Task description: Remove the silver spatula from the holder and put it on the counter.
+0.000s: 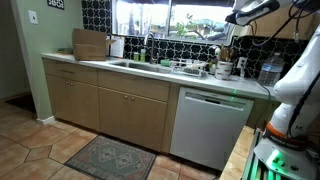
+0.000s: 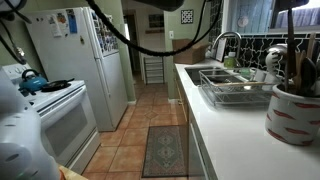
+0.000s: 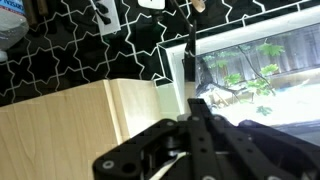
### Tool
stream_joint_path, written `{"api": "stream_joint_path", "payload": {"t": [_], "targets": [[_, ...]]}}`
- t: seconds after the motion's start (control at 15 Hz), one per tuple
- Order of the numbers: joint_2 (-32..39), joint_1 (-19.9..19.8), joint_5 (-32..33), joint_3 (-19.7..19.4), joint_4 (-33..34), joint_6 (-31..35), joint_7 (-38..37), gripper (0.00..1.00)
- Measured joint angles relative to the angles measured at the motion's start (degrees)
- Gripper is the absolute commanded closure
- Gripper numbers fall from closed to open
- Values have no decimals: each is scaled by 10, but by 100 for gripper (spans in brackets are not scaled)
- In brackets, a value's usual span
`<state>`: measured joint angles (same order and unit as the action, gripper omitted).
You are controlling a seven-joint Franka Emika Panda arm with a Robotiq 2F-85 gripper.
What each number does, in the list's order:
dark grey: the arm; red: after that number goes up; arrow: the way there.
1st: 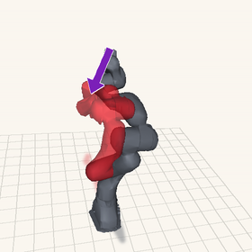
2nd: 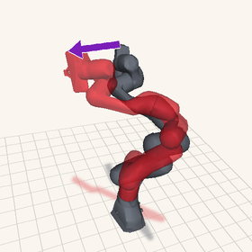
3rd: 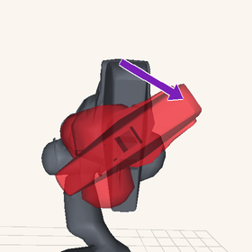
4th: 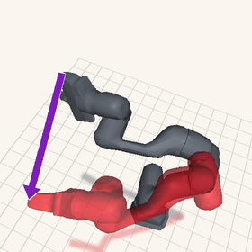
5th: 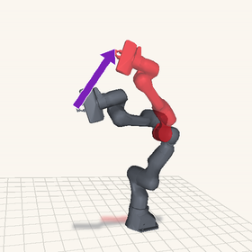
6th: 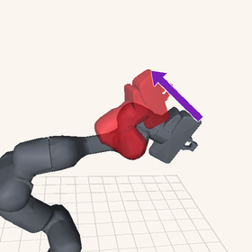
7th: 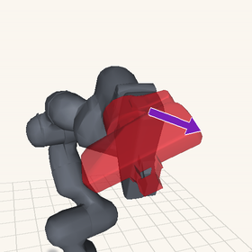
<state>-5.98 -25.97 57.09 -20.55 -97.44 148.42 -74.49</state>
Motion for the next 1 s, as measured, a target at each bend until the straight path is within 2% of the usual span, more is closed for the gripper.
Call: {"api": "stream_joint_path", "payload": {"t": [0.53, 1.0], "targets": [[-20, 16, 61, 29, -13, -66, 22, 100], [-38, 50, 128, 59, -90, -125, 85, 100]]}}
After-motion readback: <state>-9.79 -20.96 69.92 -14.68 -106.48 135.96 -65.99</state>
